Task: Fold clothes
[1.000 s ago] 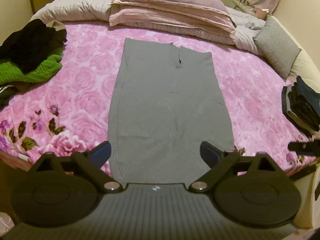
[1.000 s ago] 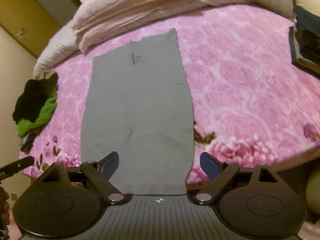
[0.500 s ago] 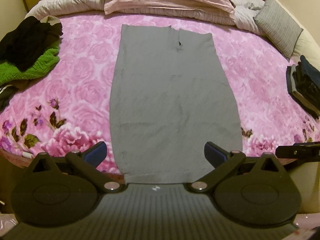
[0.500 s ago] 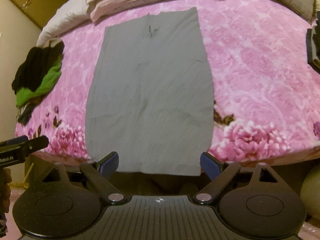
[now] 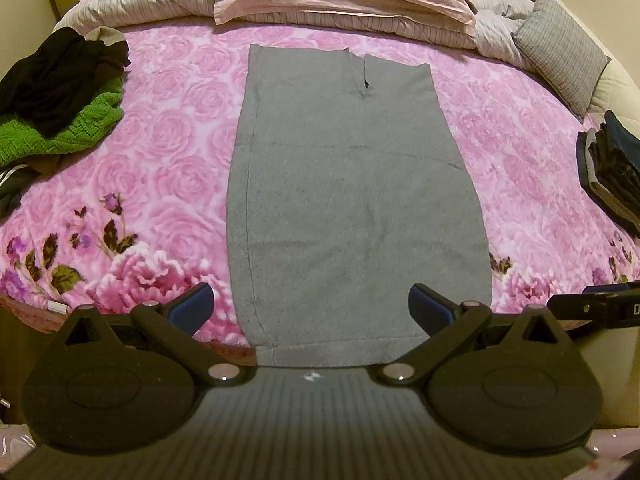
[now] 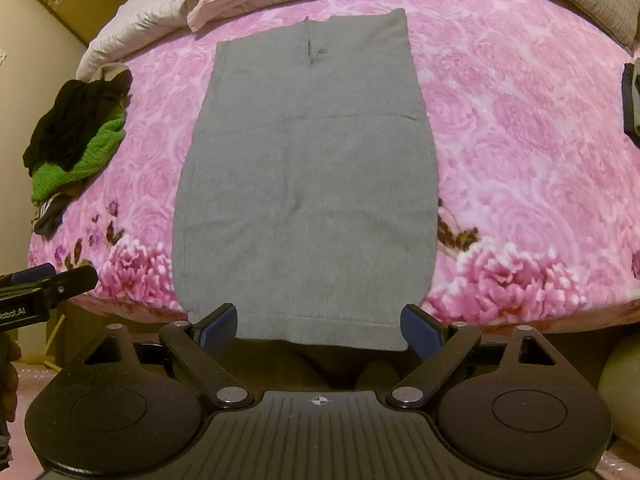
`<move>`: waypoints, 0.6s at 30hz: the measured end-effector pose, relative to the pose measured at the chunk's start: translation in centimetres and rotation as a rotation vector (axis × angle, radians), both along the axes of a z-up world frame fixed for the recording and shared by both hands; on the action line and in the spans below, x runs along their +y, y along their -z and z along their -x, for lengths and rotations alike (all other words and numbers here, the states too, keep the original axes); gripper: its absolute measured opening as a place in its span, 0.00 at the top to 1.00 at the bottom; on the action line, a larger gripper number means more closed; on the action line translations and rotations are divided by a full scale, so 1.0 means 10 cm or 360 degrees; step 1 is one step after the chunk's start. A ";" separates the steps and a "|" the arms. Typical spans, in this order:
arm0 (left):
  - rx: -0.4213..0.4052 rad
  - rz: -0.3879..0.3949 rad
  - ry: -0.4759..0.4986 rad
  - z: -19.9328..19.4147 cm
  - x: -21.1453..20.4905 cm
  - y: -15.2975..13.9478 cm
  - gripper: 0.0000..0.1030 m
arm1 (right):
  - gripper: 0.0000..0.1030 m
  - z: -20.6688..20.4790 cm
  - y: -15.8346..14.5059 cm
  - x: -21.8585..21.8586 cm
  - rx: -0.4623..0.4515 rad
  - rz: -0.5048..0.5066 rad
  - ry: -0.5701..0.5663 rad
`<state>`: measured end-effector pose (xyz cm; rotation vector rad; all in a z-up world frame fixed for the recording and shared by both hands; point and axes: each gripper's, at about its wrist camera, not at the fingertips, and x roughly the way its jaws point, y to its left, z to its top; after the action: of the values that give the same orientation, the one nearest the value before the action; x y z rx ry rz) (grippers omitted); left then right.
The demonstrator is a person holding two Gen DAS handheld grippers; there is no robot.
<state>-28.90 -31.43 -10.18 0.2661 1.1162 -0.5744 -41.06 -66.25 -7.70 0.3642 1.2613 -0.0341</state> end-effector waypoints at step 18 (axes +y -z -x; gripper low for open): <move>0.0003 -0.0007 0.0011 0.05 -0.11 0.03 0.01 | 0.17 -0.02 0.02 -0.02 0.0004 -0.0006 -0.0001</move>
<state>-29.39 -32.51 -10.44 0.2733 1.1190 -0.5785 -40.90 -66.44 -7.90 0.3668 1.2639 -0.0318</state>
